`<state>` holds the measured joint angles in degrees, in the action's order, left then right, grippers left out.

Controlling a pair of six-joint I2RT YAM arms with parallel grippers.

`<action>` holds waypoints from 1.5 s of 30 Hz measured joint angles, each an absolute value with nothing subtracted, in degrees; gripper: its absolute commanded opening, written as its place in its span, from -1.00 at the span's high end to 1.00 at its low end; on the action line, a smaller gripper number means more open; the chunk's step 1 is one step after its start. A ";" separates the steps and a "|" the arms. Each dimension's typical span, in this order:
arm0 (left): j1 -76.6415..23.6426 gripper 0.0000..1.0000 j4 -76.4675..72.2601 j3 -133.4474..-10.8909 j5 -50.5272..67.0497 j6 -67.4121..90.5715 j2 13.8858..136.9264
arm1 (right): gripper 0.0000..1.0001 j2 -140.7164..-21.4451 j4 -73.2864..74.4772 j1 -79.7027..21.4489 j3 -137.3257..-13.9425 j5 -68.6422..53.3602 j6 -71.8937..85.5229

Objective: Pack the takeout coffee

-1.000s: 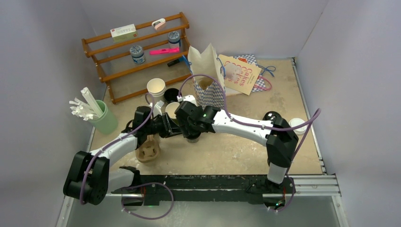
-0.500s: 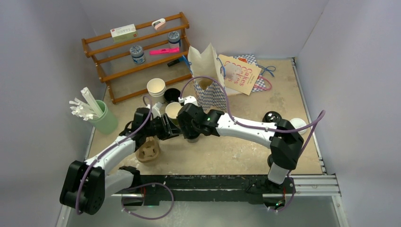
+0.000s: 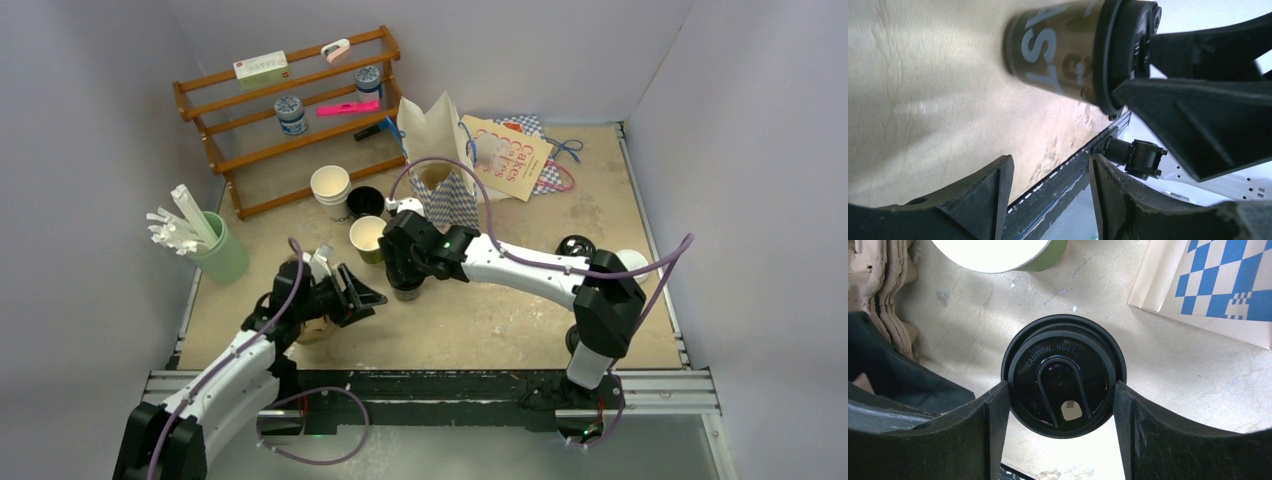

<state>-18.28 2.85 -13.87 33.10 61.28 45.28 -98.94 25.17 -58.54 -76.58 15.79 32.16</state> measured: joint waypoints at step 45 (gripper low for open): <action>-35.64 0.19 -37.19 -3.90 10.87 83.55 59.35 | -0.04 -99.70 28.42 -58.43 -78.15 17.04 39.97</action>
<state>-35.64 -37.19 -3.90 10.87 83.55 59.35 -99.70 28.42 -58.43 -78.15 17.04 39.97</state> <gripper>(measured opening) 0.432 0.716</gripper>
